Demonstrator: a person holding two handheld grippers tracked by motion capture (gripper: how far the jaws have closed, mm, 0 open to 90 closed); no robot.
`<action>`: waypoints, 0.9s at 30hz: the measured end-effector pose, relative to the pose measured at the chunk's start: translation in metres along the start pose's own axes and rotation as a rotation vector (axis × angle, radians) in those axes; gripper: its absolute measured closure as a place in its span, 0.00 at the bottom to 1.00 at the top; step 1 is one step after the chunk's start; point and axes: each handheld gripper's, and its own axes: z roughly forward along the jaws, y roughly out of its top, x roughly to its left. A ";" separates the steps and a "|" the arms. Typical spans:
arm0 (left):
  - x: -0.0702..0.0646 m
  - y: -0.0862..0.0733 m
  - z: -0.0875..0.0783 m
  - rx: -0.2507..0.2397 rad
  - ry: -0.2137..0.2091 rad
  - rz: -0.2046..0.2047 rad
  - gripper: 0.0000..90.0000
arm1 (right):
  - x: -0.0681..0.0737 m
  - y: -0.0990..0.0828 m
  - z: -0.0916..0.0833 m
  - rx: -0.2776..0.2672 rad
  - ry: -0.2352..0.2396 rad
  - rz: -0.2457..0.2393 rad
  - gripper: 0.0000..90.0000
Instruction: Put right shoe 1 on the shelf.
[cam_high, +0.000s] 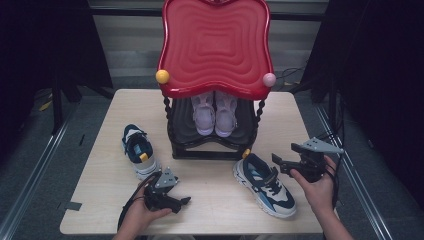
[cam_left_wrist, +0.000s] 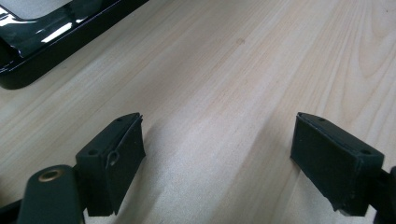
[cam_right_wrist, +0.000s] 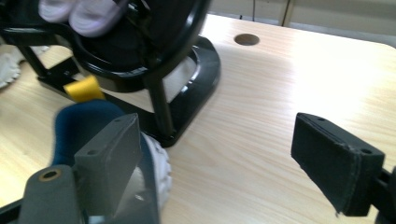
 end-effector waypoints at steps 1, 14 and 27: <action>0.000 0.000 0.000 0.002 -0.001 0.003 0.19 | -0.002 -0.001 0.000 0.003 -0.006 0.002 0.17; 0.000 0.000 0.000 0.002 -0.001 0.003 0.18 | -0.029 -0.029 0.006 0.062 -0.068 0.041 0.16; 0.000 0.000 0.000 0.001 0.000 0.001 0.19 | -0.047 -0.053 0.015 0.128 -0.109 0.070 0.16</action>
